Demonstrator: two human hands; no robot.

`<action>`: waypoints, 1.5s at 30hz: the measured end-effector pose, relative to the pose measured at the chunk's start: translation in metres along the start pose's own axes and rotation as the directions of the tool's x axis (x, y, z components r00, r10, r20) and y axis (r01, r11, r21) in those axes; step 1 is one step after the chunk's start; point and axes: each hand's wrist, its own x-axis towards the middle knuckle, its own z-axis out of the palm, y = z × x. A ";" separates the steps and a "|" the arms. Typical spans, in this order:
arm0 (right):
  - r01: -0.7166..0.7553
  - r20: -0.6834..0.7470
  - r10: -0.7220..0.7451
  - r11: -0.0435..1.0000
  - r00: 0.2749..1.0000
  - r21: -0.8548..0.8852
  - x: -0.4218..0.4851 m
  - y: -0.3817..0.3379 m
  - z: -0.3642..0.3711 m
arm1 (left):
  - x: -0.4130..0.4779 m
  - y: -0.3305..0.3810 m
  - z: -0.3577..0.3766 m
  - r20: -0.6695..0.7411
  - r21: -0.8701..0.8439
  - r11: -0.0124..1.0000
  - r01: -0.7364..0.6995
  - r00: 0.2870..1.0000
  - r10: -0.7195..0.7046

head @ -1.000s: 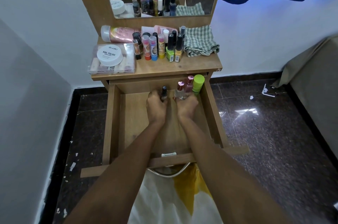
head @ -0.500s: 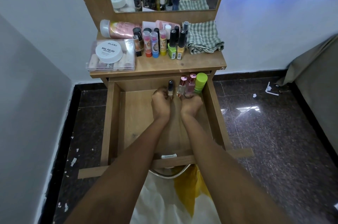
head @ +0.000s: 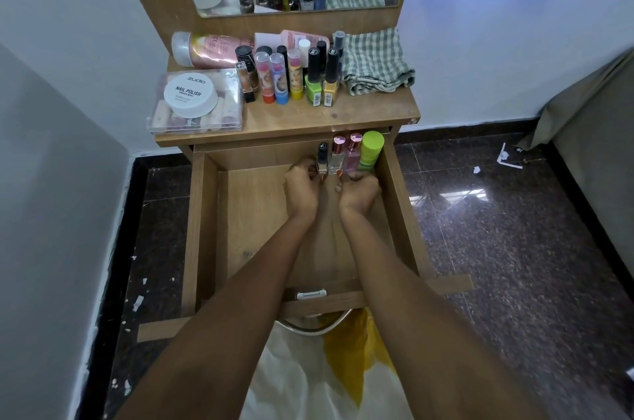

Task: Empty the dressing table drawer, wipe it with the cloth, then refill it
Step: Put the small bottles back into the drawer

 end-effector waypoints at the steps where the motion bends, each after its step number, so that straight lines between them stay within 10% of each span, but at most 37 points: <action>1: 0.001 0.002 -0.001 1.000 1.000 0.001 -0.001 -0.001 0.000 | 0.000 -0.001 0.000 0.004 -0.005 1.000 0.002 1.000 -0.002; 18: -0.049 0.125 0.052 0.998 0.991 -0.024 -0.023 -0.021 -0.016 | -0.015 0.021 -0.022 0.015 -0.109 0.993 0.035 0.999 -0.033; 27: 0.265 0.274 -0.264 0.964 0.925 0.036 -0.045 -0.074 -0.046 | -0.024 0.056 -0.049 -0.134 -0.175 0.972 -0.158 0.982 0.135; 36: 0.737 0.260 -0.700 0.672 0.665 -0.075 -0.037 -0.158 -0.041 | 0.004 0.109 -0.089 -0.266 -0.074 0.924 -0.376 0.900 0.345; 45: 0.851 0.491 -0.696 0.413 0.525 -0.325 -0.022 -0.176 -0.008 | 0.039 0.124 -0.093 -0.149 0.125 0.871 -0.474 0.859 0.489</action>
